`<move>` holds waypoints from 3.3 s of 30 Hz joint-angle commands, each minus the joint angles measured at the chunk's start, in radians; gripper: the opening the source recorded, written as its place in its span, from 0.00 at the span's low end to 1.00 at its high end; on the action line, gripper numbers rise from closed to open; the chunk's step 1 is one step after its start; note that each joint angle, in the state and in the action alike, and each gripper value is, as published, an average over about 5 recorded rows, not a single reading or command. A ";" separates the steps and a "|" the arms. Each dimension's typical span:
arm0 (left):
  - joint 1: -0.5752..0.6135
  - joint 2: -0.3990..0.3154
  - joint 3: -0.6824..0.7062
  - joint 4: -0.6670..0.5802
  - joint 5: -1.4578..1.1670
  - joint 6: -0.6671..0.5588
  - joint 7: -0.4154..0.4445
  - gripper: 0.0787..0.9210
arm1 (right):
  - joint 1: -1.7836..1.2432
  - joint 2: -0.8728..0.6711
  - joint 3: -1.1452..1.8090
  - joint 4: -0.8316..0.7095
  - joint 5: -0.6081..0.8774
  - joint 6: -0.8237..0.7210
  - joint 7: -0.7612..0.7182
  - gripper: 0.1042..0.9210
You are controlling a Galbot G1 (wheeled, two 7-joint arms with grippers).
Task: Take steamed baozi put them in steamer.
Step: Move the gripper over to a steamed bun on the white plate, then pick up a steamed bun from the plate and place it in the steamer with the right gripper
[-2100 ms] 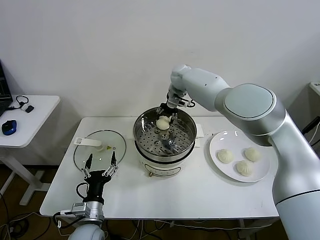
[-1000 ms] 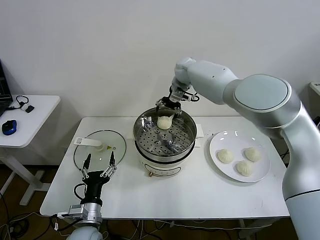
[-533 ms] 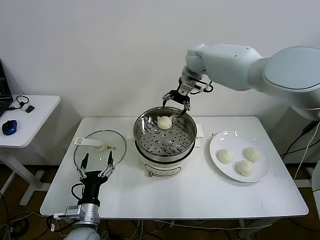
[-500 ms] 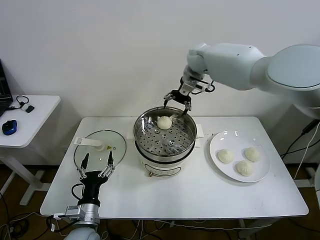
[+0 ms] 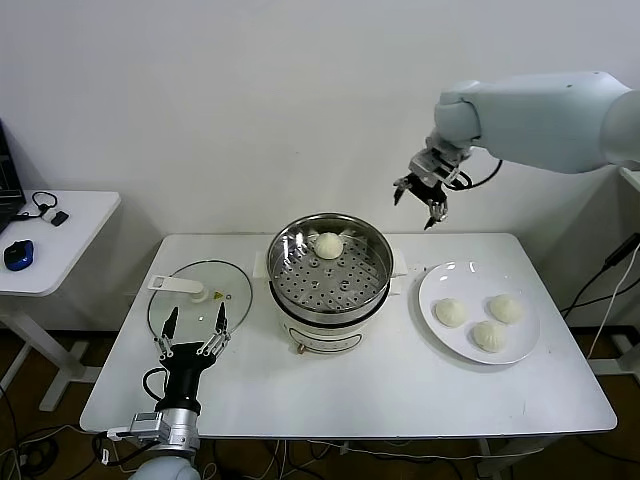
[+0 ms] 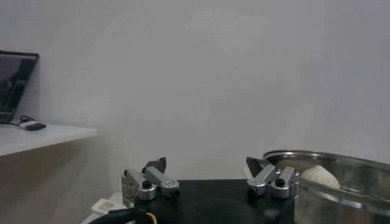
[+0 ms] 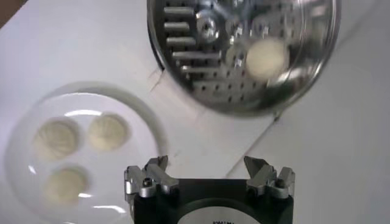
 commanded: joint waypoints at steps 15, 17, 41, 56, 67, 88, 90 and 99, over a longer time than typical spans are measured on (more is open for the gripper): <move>0.011 -0.008 -0.002 0.014 0.028 0.003 0.003 0.88 | -0.198 -0.341 0.116 0.086 -0.028 -0.382 -0.068 0.88; 0.013 -0.010 -0.004 0.015 0.032 0.003 0.003 0.88 | -0.233 -0.350 0.143 0.076 -0.041 -0.374 -0.072 0.88; 0.035 -0.014 -0.028 0.016 0.041 -0.007 0.003 0.88 | -0.628 -0.262 0.464 -0.191 -0.138 -0.290 0.016 0.88; 0.037 -0.010 -0.028 0.008 0.039 -0.004 0.005 0.88 | -0.660 -0.248 0.495 -0.197 -0.150 -0.299 0.033 0.88; 0.035 -0.010 -0.030 0.005 0.039 -0.003 0.005 0.88 | -0.638 -0.247 0.489 -0.186 -0.147 -0.307 0.025 0.57; 0.041 -0.003 -0.021 -0.017 0.037 0.002 0.008 0.88 | 0.076 -0.160 0.152 0.235 0.203 -0.361 -0.052 0.48; 0.041 -0.001 -0.016 -0.019 0.037 0.002 0.009 0.88 | 0.098 -0.131 0.165 0.260 0.246 -0.381 -0.038 0.48; 0.044 0.009 -0.011 -0.034 0.031 0.003 0.009 0.88 | 0.025 0.070 0.278 0.183 0.351 -0.456 0.030 0.50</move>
